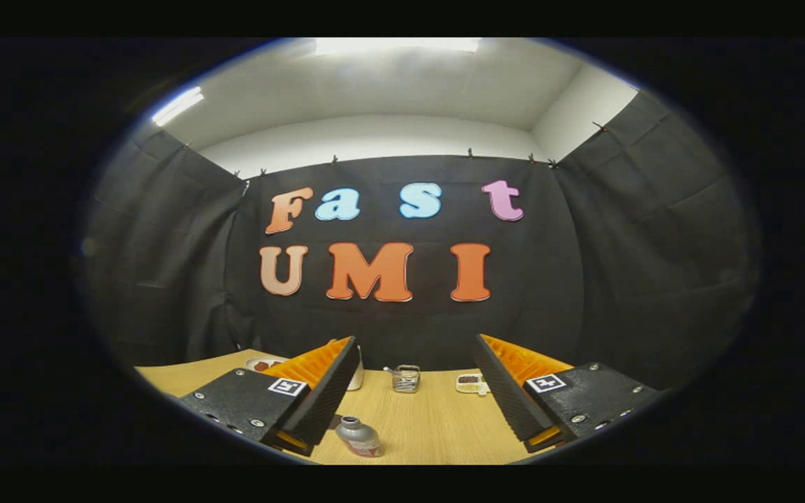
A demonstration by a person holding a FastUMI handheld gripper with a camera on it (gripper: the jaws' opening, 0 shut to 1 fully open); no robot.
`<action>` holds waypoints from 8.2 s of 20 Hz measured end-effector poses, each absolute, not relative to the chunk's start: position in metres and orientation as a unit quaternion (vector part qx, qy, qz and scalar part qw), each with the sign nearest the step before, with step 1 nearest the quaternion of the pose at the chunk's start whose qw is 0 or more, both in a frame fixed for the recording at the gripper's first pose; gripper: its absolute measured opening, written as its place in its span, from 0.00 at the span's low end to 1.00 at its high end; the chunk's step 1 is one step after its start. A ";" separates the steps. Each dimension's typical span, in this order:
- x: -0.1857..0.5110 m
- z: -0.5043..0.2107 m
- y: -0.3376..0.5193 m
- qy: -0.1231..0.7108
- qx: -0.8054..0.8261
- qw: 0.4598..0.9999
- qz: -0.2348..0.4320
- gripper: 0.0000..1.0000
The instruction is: Take the bottle from table, then pour the juice into the cup, finally place the bottle on the coaster
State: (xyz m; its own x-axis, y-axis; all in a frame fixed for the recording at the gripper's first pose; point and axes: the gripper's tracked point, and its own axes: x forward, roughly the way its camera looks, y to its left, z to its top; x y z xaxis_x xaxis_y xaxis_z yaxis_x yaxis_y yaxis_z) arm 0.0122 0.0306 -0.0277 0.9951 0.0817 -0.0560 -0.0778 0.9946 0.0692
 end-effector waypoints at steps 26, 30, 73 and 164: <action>-0.015 -0.223 0.118 0.149 0.088 0.972 0.158 0.99; -0.019 -0.254 0.129 0.175 0.082 0.968 0.158 0.98; 0.021 -0.292 0.195 0.222 -0.182 0.950 0.127 0.79; 0.082 -0.196 0.302 -0.114 -0.797 0.581 0.121 0.77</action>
State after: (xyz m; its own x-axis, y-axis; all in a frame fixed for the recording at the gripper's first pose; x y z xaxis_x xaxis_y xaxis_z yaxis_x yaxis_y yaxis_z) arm 0.0821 0.3017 -0.1964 0.9450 0.3216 -0.0601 0.0411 -0.2989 -0.9534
